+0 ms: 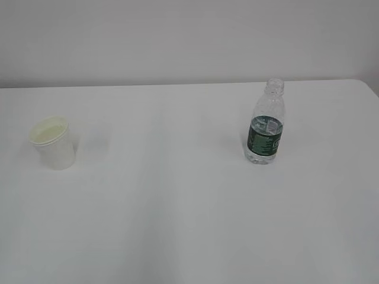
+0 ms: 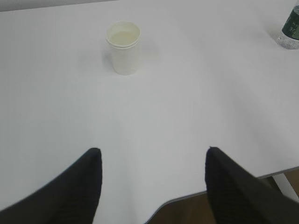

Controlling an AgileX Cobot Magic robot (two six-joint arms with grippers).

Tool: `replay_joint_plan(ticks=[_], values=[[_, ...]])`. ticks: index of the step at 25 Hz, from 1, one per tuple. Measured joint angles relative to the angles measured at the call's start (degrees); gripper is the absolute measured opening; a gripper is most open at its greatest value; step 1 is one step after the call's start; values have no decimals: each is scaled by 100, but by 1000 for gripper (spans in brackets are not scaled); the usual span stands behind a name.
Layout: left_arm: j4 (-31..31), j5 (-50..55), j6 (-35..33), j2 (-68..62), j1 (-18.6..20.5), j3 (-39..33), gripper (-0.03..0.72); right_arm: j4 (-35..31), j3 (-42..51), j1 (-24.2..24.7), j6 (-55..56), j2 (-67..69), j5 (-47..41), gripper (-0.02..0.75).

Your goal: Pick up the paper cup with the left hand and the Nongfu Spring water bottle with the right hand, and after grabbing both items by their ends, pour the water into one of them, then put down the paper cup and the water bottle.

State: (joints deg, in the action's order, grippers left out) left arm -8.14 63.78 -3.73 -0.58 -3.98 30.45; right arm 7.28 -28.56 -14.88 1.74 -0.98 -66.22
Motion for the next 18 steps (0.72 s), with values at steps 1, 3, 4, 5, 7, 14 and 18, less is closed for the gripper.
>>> replay_joint_plan(ticks=[1,3,4,5,7,14,18], values=[[0,0,0,0,0,0,494,0,0,0,0,0,0,566],[0,0,0,0,0,0,494,0,0,0,0,0,4,566],[0,0,0,0,0,0,494,0,0,0,0,0,14,566],[0,0,0,0,0,0,494,0,0,0,0,0,14,566],[0,0,0,0,0,0,494,0,0,0,0,0,14,566],[0,0,0,0,0,0,492,0,0,0,0,0,14,566],[0,0,0,0,0,0,491,0,0,0,0,0,14,566]])
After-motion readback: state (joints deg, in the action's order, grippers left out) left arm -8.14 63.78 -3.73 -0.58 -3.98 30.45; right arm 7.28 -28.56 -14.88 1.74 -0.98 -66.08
